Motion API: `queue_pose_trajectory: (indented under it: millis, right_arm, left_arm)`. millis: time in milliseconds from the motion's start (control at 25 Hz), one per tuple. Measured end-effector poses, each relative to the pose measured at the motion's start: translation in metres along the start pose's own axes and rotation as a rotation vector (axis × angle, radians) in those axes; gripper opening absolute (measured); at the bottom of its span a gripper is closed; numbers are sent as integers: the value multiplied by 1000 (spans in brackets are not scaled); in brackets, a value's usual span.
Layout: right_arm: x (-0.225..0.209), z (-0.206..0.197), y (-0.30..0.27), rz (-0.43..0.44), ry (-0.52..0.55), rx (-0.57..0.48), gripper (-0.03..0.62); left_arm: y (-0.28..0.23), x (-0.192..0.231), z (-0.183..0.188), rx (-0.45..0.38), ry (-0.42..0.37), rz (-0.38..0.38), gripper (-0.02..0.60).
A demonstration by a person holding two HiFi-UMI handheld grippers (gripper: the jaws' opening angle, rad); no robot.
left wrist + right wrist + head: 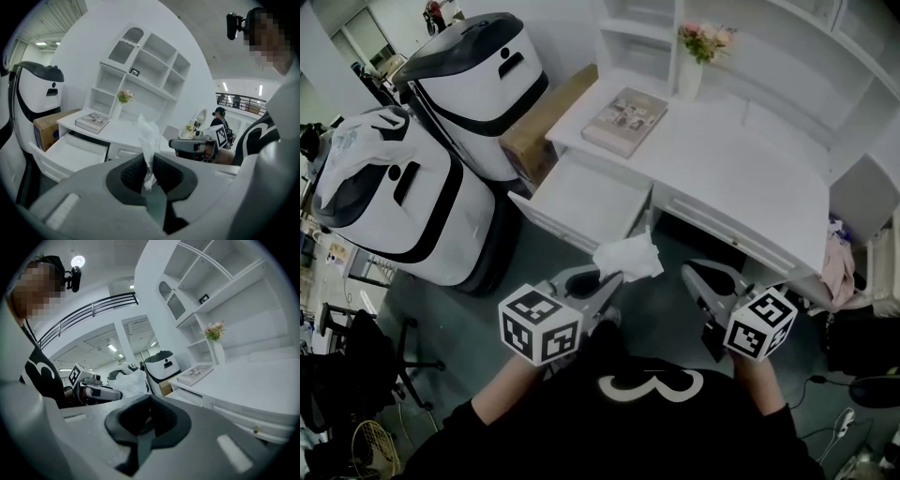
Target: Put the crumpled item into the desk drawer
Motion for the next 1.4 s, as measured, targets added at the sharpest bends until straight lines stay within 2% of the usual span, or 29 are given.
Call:
queue_pose_trajectory:
  millis: [400,560,720,1040,1400]
  right_arm:
    - [-60,41,-126,-42,-41,37,2]
    - [-75,45,-164,-59,-54,56,2]
    - [-84,50,-187,-85,-58,68,2]
    - [-95,45,-198,-117,-71,78,2]
    - [-119,38,-198,-115,-113,70,3]
  left_arm:
    - [-48,144,49,90,38,-14,44]
    - [-61,190,52,140,49,-20,44]
    - [-72,228,49,206,25,-15,44]
    - [-100,268,36,297,2,-4,44]
    - [-136,286,29,444,-112,15,44]
Point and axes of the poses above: the fingertips, and each gripper's own axes: y backward along the fingers, x to its left, z out of its top, the point moved 5 cm from there along y, backward along the fingers, and after that the axes turned 1 degree about y, right-handed, at the moved point
